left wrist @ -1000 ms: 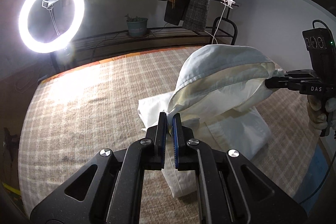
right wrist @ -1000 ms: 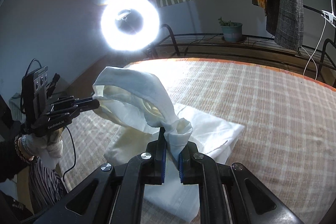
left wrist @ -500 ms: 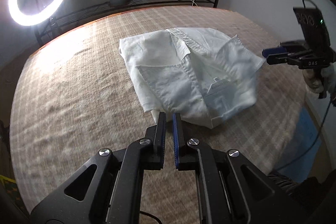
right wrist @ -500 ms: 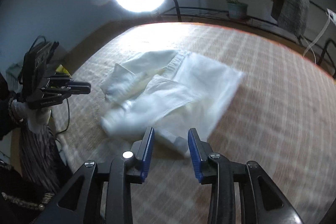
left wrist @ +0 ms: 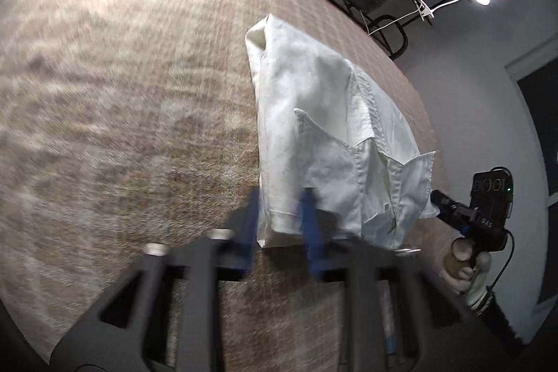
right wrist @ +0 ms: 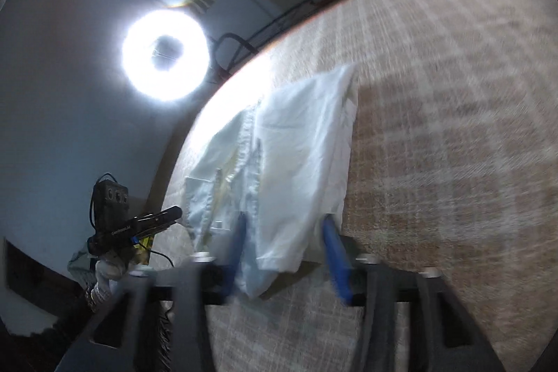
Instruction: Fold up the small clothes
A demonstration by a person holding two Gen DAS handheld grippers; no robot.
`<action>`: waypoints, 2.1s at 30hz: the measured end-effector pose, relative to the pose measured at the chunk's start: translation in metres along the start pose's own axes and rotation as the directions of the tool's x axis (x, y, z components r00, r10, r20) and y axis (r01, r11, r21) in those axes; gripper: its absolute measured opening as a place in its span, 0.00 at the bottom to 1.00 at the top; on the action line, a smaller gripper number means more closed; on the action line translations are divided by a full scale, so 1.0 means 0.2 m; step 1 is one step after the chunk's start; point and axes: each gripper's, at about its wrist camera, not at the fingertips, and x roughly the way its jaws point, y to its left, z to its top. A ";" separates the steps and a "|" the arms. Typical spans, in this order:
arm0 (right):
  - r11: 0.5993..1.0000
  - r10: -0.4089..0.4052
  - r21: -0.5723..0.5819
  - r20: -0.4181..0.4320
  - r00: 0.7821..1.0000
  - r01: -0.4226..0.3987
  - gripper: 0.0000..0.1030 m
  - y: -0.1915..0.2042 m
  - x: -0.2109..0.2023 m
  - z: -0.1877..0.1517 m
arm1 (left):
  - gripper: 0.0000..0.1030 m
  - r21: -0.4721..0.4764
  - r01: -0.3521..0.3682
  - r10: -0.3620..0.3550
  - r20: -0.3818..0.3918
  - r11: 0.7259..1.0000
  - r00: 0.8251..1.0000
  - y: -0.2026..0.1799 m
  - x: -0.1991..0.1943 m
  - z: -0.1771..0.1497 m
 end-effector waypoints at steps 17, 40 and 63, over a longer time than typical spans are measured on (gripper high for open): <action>0.994 -0.100 -0.052 -0.060 0.993 0.097 0.00 -0.04 0.07 -0.03 | 0.01 0.091 -0.119 0.119 0.006 0.989 0.993 -0.06 0.00 -0.08; 0.855 -0.303 -0.413 0.090 0.949 0.313 0.27 0.49 0.40 0.38 | 0.03 0.278 -0.277 0.234 0.176 0.920 0.956 -0.29 0.20 0.39; 0.846 -0.345 -0.428 0.017 0.939 0.318 0.25 0.43 0.48 0.31 | 0.39 -0.110 0.104 -0.103 0.019 0.988 0.995 0.07 0.31 0.74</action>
